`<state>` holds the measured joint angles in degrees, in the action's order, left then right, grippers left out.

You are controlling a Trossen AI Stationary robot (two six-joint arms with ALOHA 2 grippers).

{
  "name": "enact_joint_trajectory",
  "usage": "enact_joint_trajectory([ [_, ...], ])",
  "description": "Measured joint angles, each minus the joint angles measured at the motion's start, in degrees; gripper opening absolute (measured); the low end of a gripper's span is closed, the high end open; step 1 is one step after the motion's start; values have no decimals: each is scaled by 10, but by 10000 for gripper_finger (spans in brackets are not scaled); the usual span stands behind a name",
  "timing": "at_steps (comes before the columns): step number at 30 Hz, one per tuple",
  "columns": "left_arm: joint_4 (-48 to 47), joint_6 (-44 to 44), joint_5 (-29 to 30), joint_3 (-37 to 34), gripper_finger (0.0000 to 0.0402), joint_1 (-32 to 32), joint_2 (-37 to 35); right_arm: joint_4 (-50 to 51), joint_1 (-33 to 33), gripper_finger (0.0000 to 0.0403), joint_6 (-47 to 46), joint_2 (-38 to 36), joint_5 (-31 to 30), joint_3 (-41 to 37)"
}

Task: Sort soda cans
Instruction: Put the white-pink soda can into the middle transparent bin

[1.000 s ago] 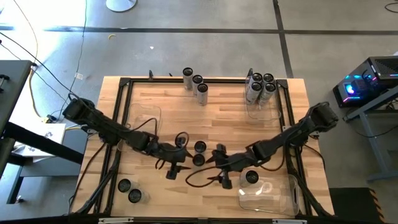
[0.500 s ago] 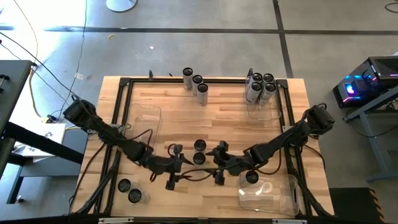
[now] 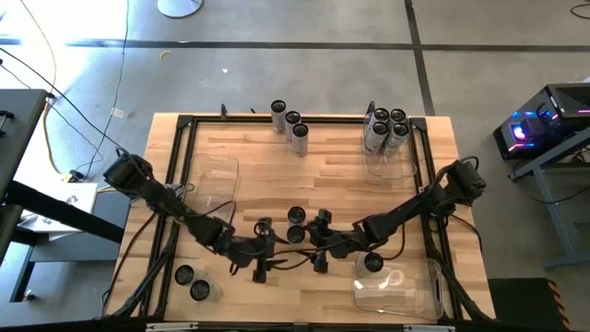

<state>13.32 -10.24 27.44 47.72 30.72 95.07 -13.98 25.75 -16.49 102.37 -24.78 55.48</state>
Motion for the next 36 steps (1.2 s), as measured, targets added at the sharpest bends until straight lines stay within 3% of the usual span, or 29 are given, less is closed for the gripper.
enact_joint_trajectory([
  [7,29,13,15,-1,230,18,8,-6,0,325,0,0,12,0],
  [18,-18,9,104,-1,230,60,6,-18,2,283,-1,1,27,0],
  [27,-39,13,71,-1,230,73,0,-27,2,277,0,1,30,0],
  [32,-108,-21,118,-1,230,93,-30,-26,2,277,1,1,29,0],
  [36,-79,-12,133,-1,230,82,-34,-34,-1,277,14,1,37,0],
])
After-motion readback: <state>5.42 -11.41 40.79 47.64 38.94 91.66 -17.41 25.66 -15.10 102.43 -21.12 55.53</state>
